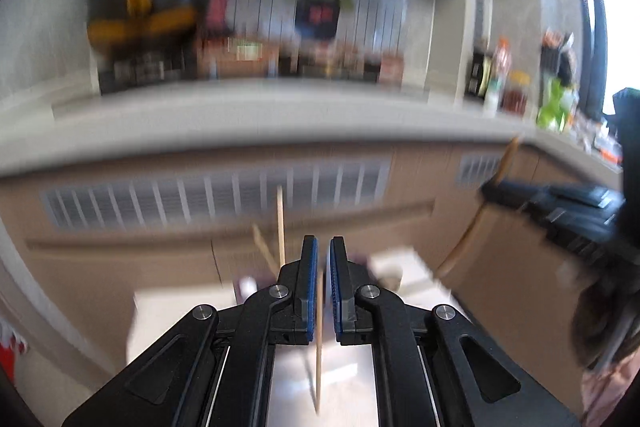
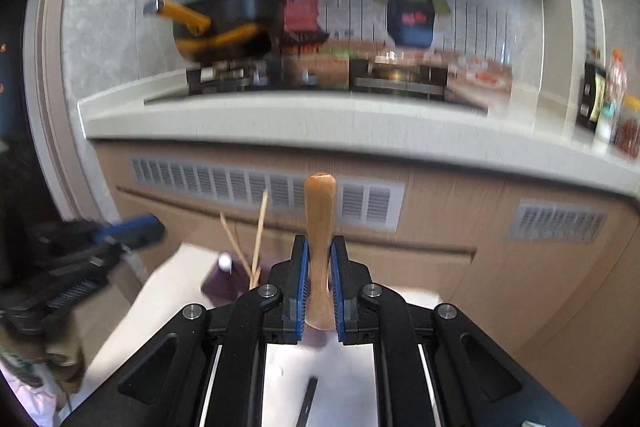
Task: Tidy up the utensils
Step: 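Lift both tools' utensils and drop the chopstick into the holder from the left tool, then lower the wooden spoon and chopstick into the maroon holder and open both tools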
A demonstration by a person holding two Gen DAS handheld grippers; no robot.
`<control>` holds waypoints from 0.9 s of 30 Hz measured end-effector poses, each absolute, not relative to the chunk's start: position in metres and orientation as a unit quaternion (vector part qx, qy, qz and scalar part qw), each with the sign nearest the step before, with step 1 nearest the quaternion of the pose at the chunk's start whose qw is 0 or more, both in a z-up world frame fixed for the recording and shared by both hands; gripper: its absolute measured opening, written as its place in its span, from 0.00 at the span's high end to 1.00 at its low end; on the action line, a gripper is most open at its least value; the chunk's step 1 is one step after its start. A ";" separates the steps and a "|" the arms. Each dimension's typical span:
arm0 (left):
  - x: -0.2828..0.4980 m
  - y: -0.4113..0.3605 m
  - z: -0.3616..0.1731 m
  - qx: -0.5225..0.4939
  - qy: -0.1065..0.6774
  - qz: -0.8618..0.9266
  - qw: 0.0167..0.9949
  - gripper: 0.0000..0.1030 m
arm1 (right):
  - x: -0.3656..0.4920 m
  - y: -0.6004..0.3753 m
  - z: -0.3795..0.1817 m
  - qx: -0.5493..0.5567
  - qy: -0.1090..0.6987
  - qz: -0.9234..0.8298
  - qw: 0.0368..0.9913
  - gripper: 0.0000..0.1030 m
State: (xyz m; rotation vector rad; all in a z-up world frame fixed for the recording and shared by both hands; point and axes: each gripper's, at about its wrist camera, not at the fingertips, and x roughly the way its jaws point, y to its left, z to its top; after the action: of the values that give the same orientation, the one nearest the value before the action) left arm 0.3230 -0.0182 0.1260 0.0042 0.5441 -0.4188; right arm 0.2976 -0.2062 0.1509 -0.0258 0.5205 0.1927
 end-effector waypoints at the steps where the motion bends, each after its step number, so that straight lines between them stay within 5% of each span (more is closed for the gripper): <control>1: 0.326 -0.019 0.110 0.003 0.282 -0.201 0.938 0.92 | 0.295 -0.209 0.144 -0.011 0.264 0.096 0.960 0.90; 3: 0.330 -0.024 0.075 0.014 0.315 -0.197 0.928 0.91 | 0.286 -0.216 0.128 -0.005 0.280 0.106 0.954 0.90; 7: 0.337 -0.039 0.026 0.026 0.367 -0.211 0.906 0.53 | 0.269 -0.222 0.101 0.000 0.306 0.118 0.945 0.90; 14: 0.350 -0.082 -0.031 0.063 0.422 -0.227 0.876 0.52 | 0.252 -0.241 0.048 0.020 0.361 0.114 0.926 0.90; 27: 0.369 -0.136 -0.049 0.082 0.436 -0.237 0.864 0.52 | 0.256 -0.263 -0.011 0.055 0.419 0.101 0.901 0.90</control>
State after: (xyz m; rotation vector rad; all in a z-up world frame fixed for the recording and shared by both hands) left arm 0.3688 -0.1363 -0.0492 0.1725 0.9138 -0.4973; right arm 0.2560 -0.2626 -0.0111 0.1135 0.8668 0.2092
